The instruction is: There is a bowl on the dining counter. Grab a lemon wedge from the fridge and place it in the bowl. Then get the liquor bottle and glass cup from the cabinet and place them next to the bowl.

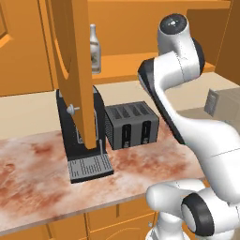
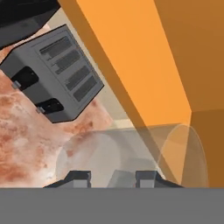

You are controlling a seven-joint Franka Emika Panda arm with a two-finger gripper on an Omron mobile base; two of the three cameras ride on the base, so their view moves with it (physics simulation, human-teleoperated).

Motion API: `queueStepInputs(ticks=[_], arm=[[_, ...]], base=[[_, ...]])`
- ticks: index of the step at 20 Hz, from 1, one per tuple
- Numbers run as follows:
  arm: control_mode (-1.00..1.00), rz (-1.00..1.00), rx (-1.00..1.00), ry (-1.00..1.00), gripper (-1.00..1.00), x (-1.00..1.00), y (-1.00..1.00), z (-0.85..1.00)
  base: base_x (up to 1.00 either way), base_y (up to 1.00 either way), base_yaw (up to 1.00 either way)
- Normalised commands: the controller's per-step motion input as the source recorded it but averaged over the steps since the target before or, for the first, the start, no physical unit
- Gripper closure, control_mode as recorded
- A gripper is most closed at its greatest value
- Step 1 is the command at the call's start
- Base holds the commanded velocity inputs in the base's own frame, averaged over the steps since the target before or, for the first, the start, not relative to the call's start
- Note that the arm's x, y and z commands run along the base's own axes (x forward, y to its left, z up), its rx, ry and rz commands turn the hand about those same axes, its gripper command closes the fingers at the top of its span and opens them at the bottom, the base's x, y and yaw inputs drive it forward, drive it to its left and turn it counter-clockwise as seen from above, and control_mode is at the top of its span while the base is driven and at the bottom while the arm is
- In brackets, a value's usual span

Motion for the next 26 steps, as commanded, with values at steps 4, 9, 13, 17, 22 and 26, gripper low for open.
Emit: queueStepInputs(ticks=[4,9,13,17,22,26], arm=[[-1.00,0.07,0.06,-0.05,1.00,-1.00,0.00,0.00],[-1.00,0.08,0.04,-0.05,1.00,-1.00,0.00,0.00],[-1.00,0.10,0.00,-0.09,1.00,-0.86,0.09,-0.31],[-1.00,0.08,0.00,-0.06,1.00,-0.67,0.08,-0.29],[-1.00,0.04,-0.03,0.02,1.00,-0.74,0.00,-0.02],[-1.00,0.05,-0.03,0.01,1.00,-0.79,0.00,-0.19]], base=[[0.00,0.00,0.00],[0.00,0.00,0.00],[0.00,0.00,0.00],[0.00,0.00,0.00],[0.00,0.00,0.00],[0.00,0.00,0.00]])
